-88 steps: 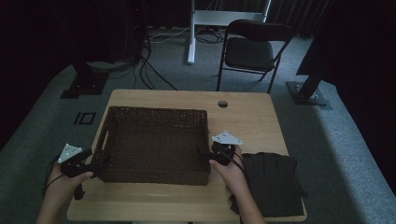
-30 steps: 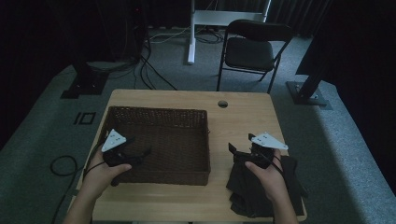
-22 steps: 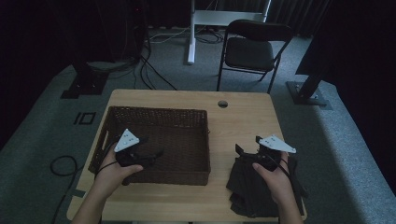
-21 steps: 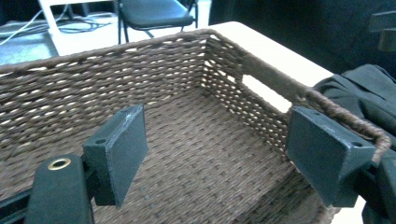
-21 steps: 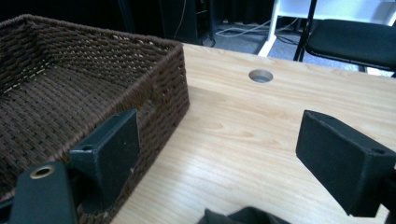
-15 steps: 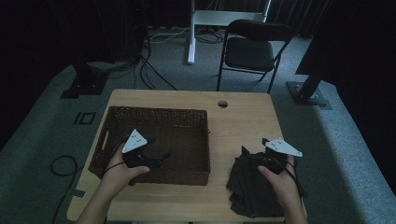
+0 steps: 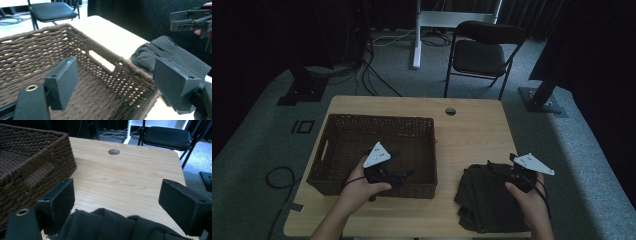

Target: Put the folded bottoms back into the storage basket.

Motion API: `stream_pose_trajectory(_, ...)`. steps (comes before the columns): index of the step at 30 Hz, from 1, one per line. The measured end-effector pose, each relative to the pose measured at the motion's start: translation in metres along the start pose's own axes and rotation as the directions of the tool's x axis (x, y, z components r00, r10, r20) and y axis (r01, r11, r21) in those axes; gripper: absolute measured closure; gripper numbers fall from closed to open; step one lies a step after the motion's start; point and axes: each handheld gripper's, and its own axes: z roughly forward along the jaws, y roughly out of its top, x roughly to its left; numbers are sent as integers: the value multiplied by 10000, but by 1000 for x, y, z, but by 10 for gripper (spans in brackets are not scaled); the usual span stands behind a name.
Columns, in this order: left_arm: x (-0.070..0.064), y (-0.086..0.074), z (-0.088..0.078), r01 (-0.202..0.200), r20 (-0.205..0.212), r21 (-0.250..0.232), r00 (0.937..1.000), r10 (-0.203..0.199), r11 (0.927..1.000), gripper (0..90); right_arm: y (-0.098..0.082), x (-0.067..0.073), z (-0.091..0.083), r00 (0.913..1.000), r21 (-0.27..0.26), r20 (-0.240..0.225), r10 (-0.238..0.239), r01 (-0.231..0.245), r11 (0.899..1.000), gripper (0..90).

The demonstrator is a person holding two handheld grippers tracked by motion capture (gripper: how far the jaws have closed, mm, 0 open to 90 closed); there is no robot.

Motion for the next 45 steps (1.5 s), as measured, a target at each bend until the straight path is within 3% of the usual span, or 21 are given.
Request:
stream_pose_trajectory(9,-28,5,29,-184,748,-36,9970,186,9998,213,-11,-16,-6,9993,74,377,1,-4,10000,129)
stream_pose_trajectory(12,-31,5,31,-174,823,-24,9965,175,9998,212,-12,-18,-6,9990,88,438,61,-65,9999,129)
stream_pose_trajectory(16,-45,7,46,-239,1215,32,9923,233,9997,213,-19,-30,-10,9975,140,662,263,-273,9995,128)
stream_pose_trajectory(26,-71,12,70,-284,1449,-49,9890,288,9996,206,-37,-49,-11,9955,438,848,428,-467,9979,122)
stream_pose_trajectory(34,-98,13,91,-147,2057,-104,9785,165,9998,207,-43,-59,-14,9924,383,1050,647,-690,9969,126)
stream_pose_trajectory(38,-117,11,107,-214,2382,0,9710,208,9998,207,-48,-68,-16,9879,522,1400,665,-744,9959,130)
stream_pose_trajectory(42,-130,8,120,-313,2174,-6,9756,307,9995,206,-54,-74,-16,9864,675,1455,767,-872,9939,129)
stream_pose_trajectory(45,-136,3,129,-208,2185,210,9757,157,9996,202,-60,-78,-13,9857,794,1410,920,-1039,9914,130)
